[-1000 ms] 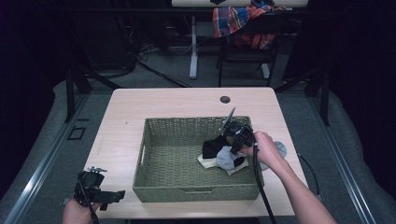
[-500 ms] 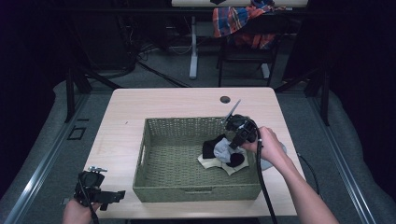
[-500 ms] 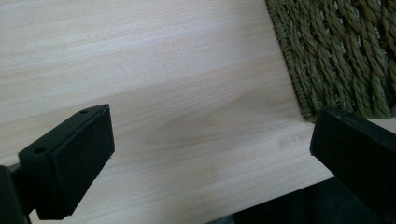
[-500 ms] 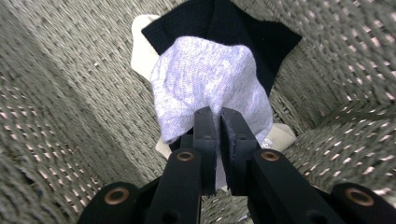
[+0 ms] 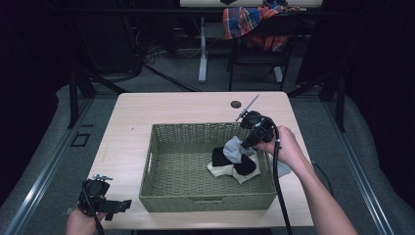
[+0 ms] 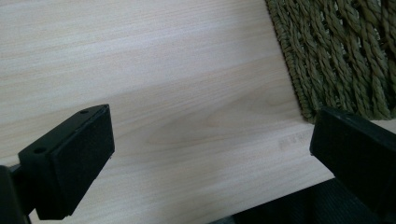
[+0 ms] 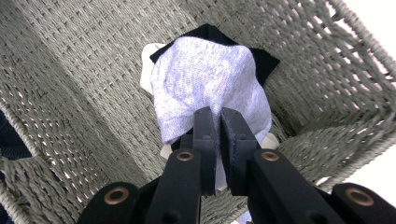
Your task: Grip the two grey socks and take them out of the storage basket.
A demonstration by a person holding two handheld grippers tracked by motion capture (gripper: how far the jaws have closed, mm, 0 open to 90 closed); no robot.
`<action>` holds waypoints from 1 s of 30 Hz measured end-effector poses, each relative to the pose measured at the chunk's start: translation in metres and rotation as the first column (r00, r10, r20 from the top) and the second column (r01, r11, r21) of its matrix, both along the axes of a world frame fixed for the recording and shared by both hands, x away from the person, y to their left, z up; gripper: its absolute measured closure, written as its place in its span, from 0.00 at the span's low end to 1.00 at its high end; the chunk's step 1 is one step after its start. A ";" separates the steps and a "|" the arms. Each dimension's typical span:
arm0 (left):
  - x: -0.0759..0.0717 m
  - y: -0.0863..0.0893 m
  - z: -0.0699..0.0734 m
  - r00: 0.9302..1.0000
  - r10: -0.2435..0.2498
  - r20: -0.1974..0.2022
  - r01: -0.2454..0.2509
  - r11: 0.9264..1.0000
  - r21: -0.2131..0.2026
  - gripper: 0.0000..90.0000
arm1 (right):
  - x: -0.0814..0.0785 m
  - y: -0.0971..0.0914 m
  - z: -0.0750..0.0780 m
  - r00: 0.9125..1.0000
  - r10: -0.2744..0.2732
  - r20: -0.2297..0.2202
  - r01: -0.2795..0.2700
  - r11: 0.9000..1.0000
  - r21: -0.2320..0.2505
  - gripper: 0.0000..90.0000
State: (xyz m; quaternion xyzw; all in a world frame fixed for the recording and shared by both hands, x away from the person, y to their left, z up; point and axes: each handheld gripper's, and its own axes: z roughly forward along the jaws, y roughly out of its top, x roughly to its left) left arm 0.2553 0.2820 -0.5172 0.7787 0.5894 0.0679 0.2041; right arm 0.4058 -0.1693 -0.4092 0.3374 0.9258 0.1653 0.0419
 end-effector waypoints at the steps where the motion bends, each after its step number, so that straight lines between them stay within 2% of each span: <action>1: 0.000 0.000 0.000 1.000 0.000 0.000 0.000 1.000 0.000 0.00 | 0.000 0.000 0.000 1.000 0.000 0.000 0.000 1.000 0.000 0.95; 4: 0.000 0.000 0.000 1.000 0.002 -0.002 -0.002 1.000 -0.001 0.00 | 0.001 -0.002 0.008 1.000 0.002 0.008 -0.002 1.000 0.004 0.95; 22: 0.000 0.000 -0.001 1.000 0.000 -0.002 0.000 1.000 -0.001 0.00 | 0.002 -0.009 0.028 0.998 -0.026 0.053 0.024 0.999 0.036 0.95; 30: 0.000 0.000 -0.001 1.000 0.001 -0.002 -0.001 1.000 -0.001 0.00 | 0.001 -0.022 0.042 0.995 -0.055 0.079 0.050 0.997 0.065 0.95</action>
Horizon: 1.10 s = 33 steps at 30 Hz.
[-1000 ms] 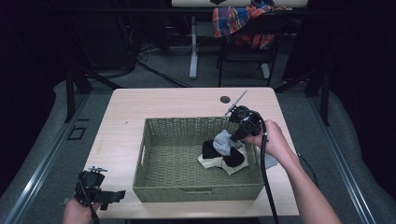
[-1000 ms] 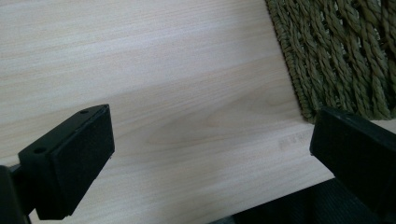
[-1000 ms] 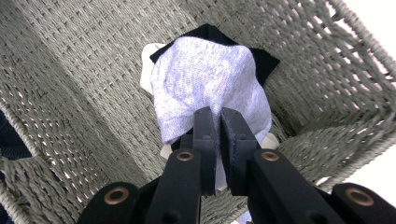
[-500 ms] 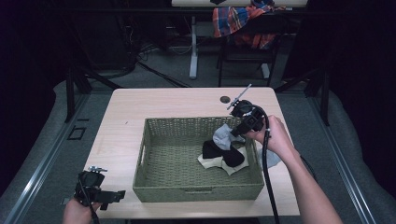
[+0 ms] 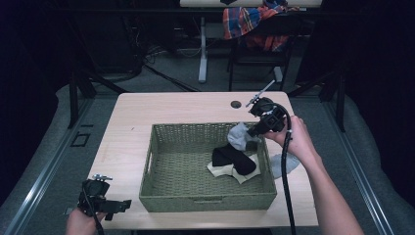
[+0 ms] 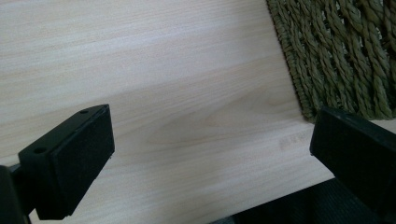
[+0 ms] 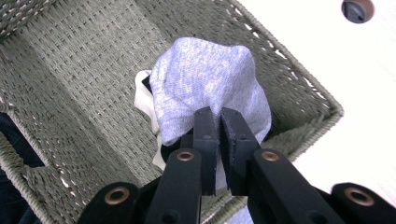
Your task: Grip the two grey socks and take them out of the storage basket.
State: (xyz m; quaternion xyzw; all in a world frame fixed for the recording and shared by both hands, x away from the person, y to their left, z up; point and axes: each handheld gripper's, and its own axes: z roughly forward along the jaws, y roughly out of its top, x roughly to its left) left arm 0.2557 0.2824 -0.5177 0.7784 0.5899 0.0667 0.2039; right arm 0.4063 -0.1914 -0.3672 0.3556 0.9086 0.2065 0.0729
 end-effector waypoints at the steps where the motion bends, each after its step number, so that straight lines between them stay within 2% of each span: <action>1: 0.000 0.000 0.000 1.000 0.000 0.001 0.000 1.000 0.000 0.00 | 0.000 0.000 0.000 1.000 0.000 0.000 0.000 1.000 0.000 0.95; 8: 0.000 0.000 0.000 1.000 0.001 -0.001 -0.001 1.000 0.000 0.00 | -0.004 -0.018 0.008 0.999 -0.039 0.018 0.039 0.999 0.018 0.95; 11: -0.001 0.000 0.000 1.000 0.002 -0.001 -0.002 1.000 0.002 0.00 | -0.008 -0.029 0.011 0.997 -0.067 0.025 0.065 0.997 0.046 0.95; 12: 0.000 0.000 0.000 1.000 0.002 -0.001 -0.002 1.000 0.001 0.00 | -0.009 -0.032 0.013 0.998 -0.066 0.024 0.065 0.997 0.032 0.95; 14: 0.000 -0.001 0.000 1.000 0.002 0.001 -0.002 1.000 0.004 0.00 | -0.010 -0.037 0.014 0.996 -0.079 0.030 0.078 0.996 0.035 0.95; 16: 0.001 -0.002 0.000 1.000 0.000 -0.003 0.000 1.000 0.005 0.00 | -0.012 -0.043 0.015 0.995 -0.098 0.032 0.097 0.994 0.058 0.95; 23: 0.004 -0.003 -0.001 1.000 -0.007 -0.007 0.007 1.000 0.003 0.00 | -0.014 -0.062 0.014 0.990 -0.135 0.032 0.134 0.990 0.043 0.95; 28: 0.008 -0.009 0.000 1.000 -0.021 0.000 0.021 1.000 0.001 0.00 | -0.015 -0.077 0.009 0.983 -0.184 0.019 0.183 0.983 0.028 0.95; 33: 0.010 -0.012 0.000 0.999 -0.036 -0.004 0.036 0.999 0.014 0.00 | -0.018 -0.090 0.009 0.977 -0.211 0.026 0.210 0.977 0.025 0.95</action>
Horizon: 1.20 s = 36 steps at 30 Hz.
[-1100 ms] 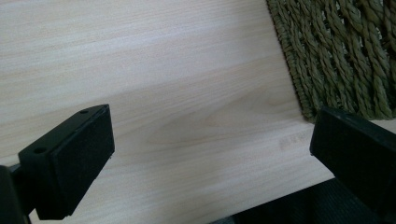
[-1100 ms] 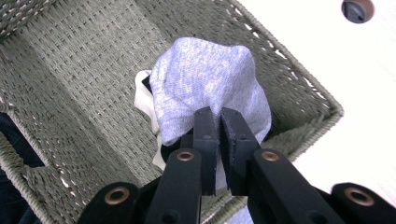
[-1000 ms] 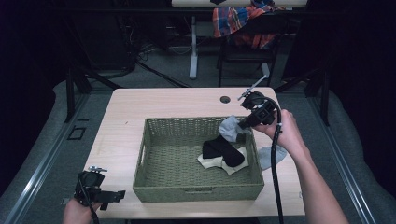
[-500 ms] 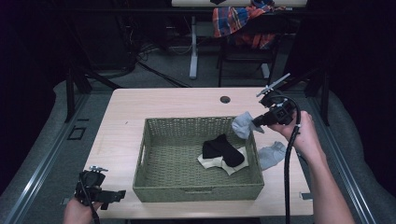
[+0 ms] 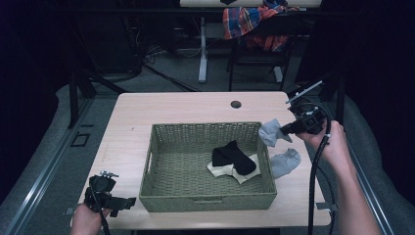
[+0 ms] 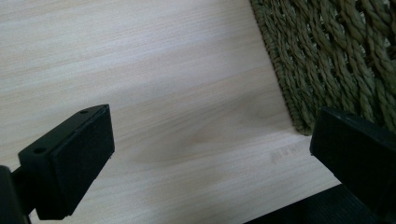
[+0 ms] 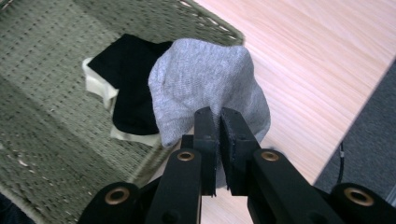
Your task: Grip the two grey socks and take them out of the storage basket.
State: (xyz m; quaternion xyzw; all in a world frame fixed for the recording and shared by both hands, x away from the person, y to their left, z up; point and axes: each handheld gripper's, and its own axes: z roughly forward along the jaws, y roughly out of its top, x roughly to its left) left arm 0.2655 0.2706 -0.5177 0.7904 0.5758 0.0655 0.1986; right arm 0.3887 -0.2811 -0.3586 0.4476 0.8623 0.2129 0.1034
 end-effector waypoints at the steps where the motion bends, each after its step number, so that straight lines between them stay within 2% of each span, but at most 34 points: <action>1: -0.001 0.002 0.001 1.000 0.011 0.009 -0.011 1.000 -0.006 0.00 | -0.001 -0.006 0.001 1.000 -0.018 0.013 0.017 1.000 0.009 0.95; 6: -0.002 0.003 0.002 1.000 0.019 0.013 -0.019 1.000 -0.008 0.00 | 0.001 -0.017 0.000 0.999 -0.049 0.013 0.049 0.999 0.001 0.95; 11: -0.001 0.003 0.002 1.000 0.015 0.014 -0.015 1.000 -0.008 0.00 | 0.006 -0.029 -0.010 0.996 -0.091 -0.001 0.091 0.996 -0.012 0.95; 18: -0.002 0.003 0.002 1.000 0.020 0.016 -0.020 1.000 -0.013 0.00 | 0.010 -0.035 -0.023 0.992 -0.126 -0.025 0.126 0.992 -0.023 0.95; 26: -0.003 0.004 0.002 1.000 0.015 0.015 -0.015 1.000 -0.011 0.00 | 0.017 -0.035 -0.039 0.991 -0.129 -0.039 0.128 0.991 -0.045 0.95; 33: -0.003 0.004 0.002 1.000 0.014 0.014 -0.014 1.000 -0.011 0.00 | 0.023 -0.035 -0.057 0.987 -0.139 -0.080 0.132 0.988 -0.079 0.95; 36: -0.003 0.004 0.002 1.000 0.014 0.016 -0.013 1.000 -0.011 0.00 | 0.026 -0.034 -0.064 0.987 -0.135 -0.082 0.128 0.988 -0.084 0.95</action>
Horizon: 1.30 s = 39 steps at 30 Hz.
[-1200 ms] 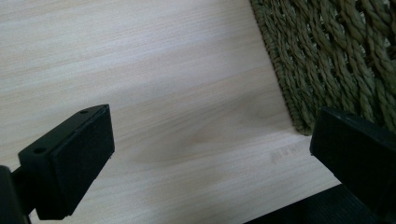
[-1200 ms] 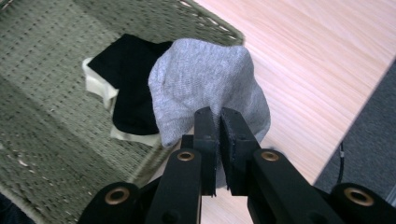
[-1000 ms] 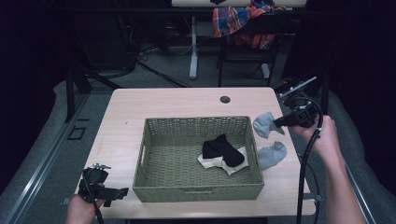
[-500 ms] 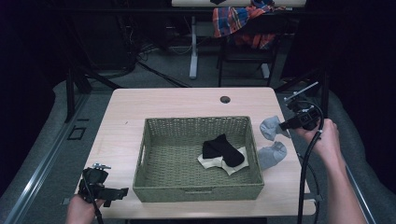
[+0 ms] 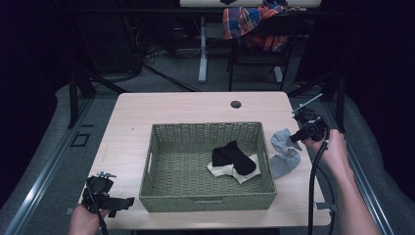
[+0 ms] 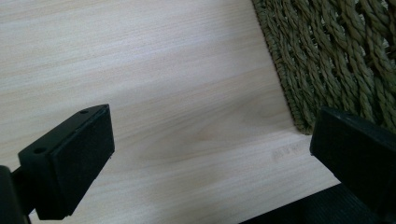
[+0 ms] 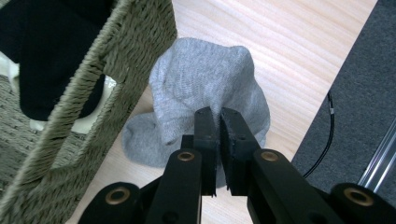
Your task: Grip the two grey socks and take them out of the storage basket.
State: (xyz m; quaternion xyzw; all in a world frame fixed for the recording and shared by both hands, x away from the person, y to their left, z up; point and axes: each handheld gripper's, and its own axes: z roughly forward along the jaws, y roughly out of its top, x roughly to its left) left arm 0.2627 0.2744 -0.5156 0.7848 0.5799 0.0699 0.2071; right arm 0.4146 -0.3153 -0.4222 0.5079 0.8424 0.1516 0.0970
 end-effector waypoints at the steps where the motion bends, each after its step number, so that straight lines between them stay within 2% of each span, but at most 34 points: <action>1: 0.000 0.000 0.000 1.000 0.000 0.000 0.000 1.000 0.000 0.00 | 0.001 0.000 -0.002 1.000 0.008 -0.008 -0.008 1.000 0.000 0.95; 7: 0.000 0.000 0.000 1.000 -0.001 0.000 0.001 1.000 0.000 0.00 | 0.005 0.000 -0.014 1.000 -0.010 -0.021 0.010 1.000 -0.006 0.95; 14: 0.000 0.000 0.000 1.000 0.000 0.000 0.000 1.000 0.001 0.00 | 0.008 -0.002 -0.024 0.999 -0.005 -0.048 0.004 1.000 -0.012 0.95; 20: 0.000 0.000 0.000 1.000 -0.001 -0.001 0.001 1.000 0.001 0.00 | 0.013 -0.003 -0.040 0.997 -0.020 -0.068 0.018 1.000 -0.018 0.95; 24: 0.000 -0.001 0.000 1.000 -0.002 -0.002 0.002 1.000 0.000 0.00 | 0.017 -0.001 -0.056 0.994 -0.015 -0.105 0.012 1.000 -0.028 0.95; 25: 0.000 -0.001 0.000 1.000 -0.002 -0.002 0.002 1.000 0.000 0.00 | 0.017 0.001 -0.061 0.995 -0.029 -0.091 0.028 0.999 -0.017 0.95; 26: 0.000 -0.001 0.000 1.000 -0.002 -0.002 0.002 1.000 0.000 0.00 | 0.018 0.001 -0.062 0.994 -0.014 -0.110 0.010 0.999 -0.036 0.95; 27: 0.000 -0.001 0.000 1.000 -0.004 -0.003 0.004 1.000 0.002 0.00 | 0.019 0.002 -0.065 0.993 -0.013 -0.116 0.009 0.999 -0.035 0.95; 30: 0.000 -0.001 0.000 1.000 -0.004 -0.002 0.004 1.000 0.002 0.00 | 0.020 0.003 -0.072 0.994 -0.027 -0.106 0.025 1.000 -0.018 0.94; 32: 0.000 -0.001 -0.001 1.000 -0.003 -0.002 0.003 1.000 0.001 0.00 | 0.021 0.002 -0.072 0.993 -0.019 -0.116 0.016 0.999 -0.031 0.94; 36: 0.000 -0.001 0.000 1.000 -0.004 -0.003 0.004 1.000 0.002 0.00 | 0.021 0.002 -0.077 0.992 -0.010 -0.128 0.009 1.000 -0.012 0.91; 37: 0.000 -0.001 0.000 1.000 -0.003 -0.003 0.003 1.000 0.002 0.00 | 0.020 0.002 -0.077 0.994 -0.023 -0.111 0.023 1.000 0.000 0.89; 38: 0.000 -0.001 0.000 1.000 -0.003 -0.001 0.003 1.000 0.003 0.00 | 0.020 0.001 -0.075 0.993 -0.008 -0.117 0.007 1.000 -0.012 0.85; 39: 0.000 -0.001 0.000 1.000 -0.002 0.001 0.002 1.000 0.003 0.00 | 0.019 0.000 -0.074 0.995 -0.016 -0.102 0.016 1.000 0.006 0.82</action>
